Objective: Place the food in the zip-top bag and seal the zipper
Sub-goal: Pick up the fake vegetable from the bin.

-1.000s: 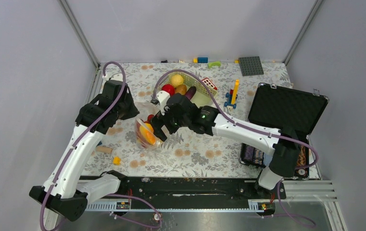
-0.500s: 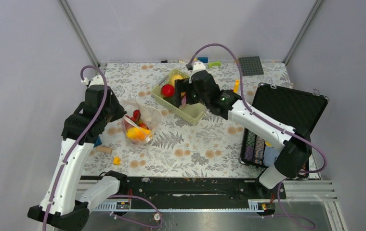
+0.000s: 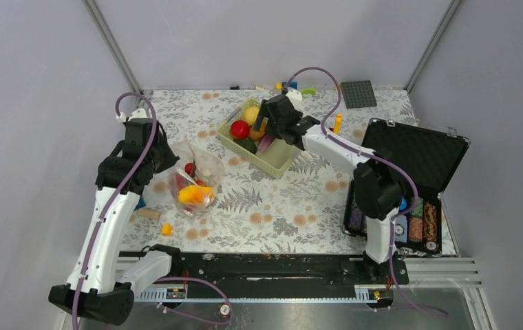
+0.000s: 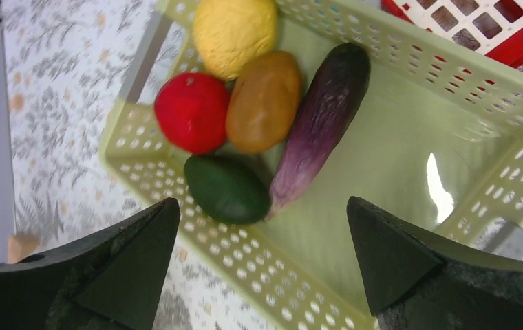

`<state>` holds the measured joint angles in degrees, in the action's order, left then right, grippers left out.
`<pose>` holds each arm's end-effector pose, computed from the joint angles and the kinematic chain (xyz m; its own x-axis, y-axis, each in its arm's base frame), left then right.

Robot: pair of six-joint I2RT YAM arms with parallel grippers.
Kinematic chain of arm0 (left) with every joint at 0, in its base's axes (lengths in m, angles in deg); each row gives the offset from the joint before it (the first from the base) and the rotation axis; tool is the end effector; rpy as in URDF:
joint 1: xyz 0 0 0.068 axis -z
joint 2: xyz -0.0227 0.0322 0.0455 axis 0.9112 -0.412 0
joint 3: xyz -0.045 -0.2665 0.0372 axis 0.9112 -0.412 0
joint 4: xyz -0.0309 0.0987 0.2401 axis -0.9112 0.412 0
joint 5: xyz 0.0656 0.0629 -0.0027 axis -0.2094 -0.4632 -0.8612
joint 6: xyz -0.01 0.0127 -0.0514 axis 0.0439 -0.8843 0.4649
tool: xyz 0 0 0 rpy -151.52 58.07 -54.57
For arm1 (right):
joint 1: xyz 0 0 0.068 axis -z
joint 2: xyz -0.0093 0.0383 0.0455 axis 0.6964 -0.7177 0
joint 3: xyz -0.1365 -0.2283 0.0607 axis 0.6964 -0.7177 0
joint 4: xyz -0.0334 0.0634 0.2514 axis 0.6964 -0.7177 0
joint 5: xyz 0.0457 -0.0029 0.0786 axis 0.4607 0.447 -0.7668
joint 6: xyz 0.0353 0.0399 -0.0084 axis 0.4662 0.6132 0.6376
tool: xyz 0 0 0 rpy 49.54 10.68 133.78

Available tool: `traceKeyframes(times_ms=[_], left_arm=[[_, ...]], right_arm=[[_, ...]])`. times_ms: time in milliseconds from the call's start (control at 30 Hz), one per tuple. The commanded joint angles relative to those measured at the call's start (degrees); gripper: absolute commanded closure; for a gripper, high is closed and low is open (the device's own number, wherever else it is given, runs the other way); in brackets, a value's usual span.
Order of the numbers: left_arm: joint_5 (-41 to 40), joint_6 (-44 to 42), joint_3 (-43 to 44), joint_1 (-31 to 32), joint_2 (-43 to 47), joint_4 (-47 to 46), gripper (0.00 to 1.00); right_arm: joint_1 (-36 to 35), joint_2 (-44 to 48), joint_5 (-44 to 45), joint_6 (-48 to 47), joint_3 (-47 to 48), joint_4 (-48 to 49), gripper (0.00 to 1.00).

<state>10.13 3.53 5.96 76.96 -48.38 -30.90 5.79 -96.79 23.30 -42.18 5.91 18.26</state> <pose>0.1721 -0.0257 0.3861 -0.5576 -0.4355 -0.7067 -0.3480 0.8955 -0.2772 0.3614 0.2728 0.2790 -0.5844 0.3134 -0.7485 -0.0440 0.9088 0.4148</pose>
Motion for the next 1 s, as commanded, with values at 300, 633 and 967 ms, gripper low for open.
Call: traceKeyframes(times_ms=[300,633,967], left_arm=[[3.25,0.74,-1.22,-2.25,0.61,-5.25,1.0],[4.02,0.62,-1.76,-2.99,0.84,-5.24,1.0],[6.14,0.36,-1.9,-3.38,0.83,-5.69,1.0]], right_arm=[[2.91,-13.05,3.0,17.11,5.97,7.68,0.11],[2.85,-12.99,4.34,22.24,-1.55,12.85,0.21],[3.01,-15.13,4.23,21.74,-0.62,12.01,0.22]])
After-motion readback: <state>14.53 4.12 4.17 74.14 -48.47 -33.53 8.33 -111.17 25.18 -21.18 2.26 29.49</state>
